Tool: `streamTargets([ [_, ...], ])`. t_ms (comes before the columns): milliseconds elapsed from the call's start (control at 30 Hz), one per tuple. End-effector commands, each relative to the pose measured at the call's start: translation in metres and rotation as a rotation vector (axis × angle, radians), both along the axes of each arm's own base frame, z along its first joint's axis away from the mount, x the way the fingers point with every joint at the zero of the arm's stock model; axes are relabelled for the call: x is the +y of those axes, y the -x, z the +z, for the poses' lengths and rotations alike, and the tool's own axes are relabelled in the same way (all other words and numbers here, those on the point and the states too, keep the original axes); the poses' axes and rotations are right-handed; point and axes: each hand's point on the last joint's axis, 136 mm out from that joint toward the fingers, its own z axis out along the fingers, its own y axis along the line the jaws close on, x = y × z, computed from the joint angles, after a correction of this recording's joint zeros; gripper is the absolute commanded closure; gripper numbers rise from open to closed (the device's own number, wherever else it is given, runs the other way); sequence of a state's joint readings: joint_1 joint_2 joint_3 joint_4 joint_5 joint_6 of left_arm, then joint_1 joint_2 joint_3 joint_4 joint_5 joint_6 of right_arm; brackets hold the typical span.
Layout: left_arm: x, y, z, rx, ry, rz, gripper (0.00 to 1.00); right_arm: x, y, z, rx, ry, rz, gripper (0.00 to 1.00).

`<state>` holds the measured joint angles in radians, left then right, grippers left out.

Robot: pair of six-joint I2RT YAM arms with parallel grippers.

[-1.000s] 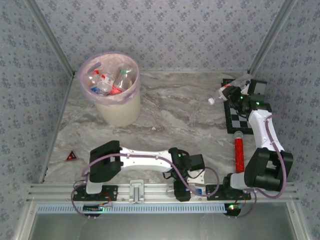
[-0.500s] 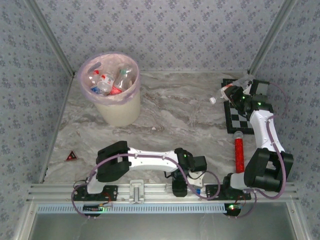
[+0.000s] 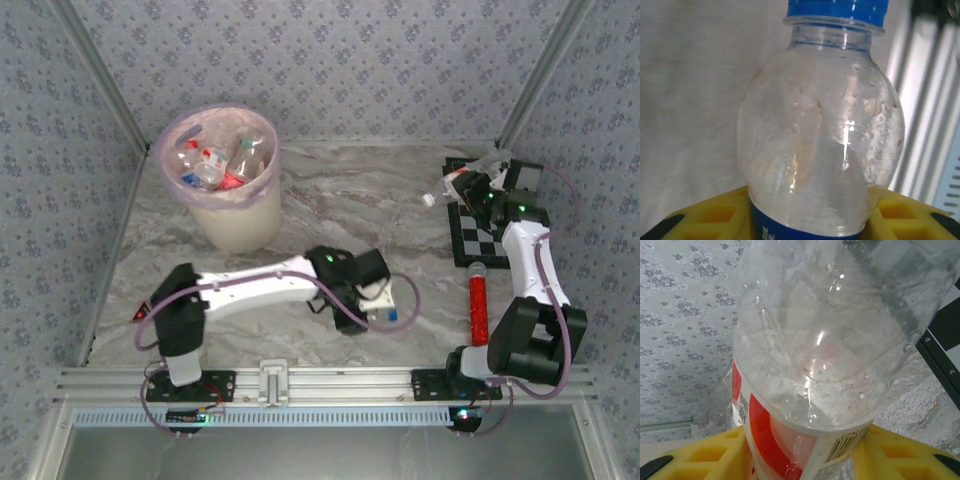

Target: Put the plastic bottles in the bin

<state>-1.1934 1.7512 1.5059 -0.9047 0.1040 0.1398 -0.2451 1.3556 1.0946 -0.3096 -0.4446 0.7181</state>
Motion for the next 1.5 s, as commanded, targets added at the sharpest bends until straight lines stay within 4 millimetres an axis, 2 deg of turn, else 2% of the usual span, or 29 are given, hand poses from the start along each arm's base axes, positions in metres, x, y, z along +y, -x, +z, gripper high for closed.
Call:
streamTargets([
  [0, 0.018, -0.041, 0.049, -0.089, 0.098, 0.155, 0.71, 0.004, 0.008, -0.001, -0.014, -0.024, 0.010, 0.51],
  [200, 0.068, -0.118, 0.149, -0.221, 0.335, 0.466, 0.77, 0.019, 0.021, -0.027, 0.023, -0.035, 0.058, 0.51],
  [367, 0.127, -0.173, 0.240, -0.374, 0.579, 0.757, 0.87, 0.035, 0.036, -0.045, 0.062, -0.026, 0.103, 0.51],
  [467, 0.164, -0.190, 0.278, -0.438, 0.692, 0.847, 0.88, 0.041, 0.042, -0.051, 0.074, -0.020, 0.119, 0.51],
  [567, 0.207, -0.208, 0.294, -0.513, 0.679, 0.942, 0.89, 0.041, 0.046, -0.060, 0.096, -0.013, 0.125, 0.51],
  [733, 0.286, -0.250, 0.285, -0.602, 0.543, 1.162, 0.96, 0.045, 0.047, -0.064, 0.100, -0.026, 0.138, 0.51],
  [867, 0.322, -0.275, 0.265, -0.583, 0.444, 1.249, 0.97, 0.047, 0.046, -0.066, 0.106, -0.018, 0.151, 0.51],
  [1100, 0.338, -0.279, 0.226, -0.458, 0.233, 1.266, 0.96, 0.046, 0.047, -0.076, 0.133, -0.013, 0.156, 0.51],
  [1200, 0.342, -0.279, 0.201, -0.379, 0.126, 1.265, 0.96, 0.047, 0.044, -0.080, 0.141, -0.023, 0.163, 0.50],
  [1300, 0.339, -0.281, 0.174, -0.276, 0.048, 1.249, 0.95, 0.050, 0.041, -0.084, 0.147, -0.032, 0.172, 0.50],
  [1467, 0.320, -0.286, 0.140, -0.132, 0.041, 1.191, 0.91, 0.053, 0.042, -0.088, 0.156, -0.033, 0.180, 0.50],
])
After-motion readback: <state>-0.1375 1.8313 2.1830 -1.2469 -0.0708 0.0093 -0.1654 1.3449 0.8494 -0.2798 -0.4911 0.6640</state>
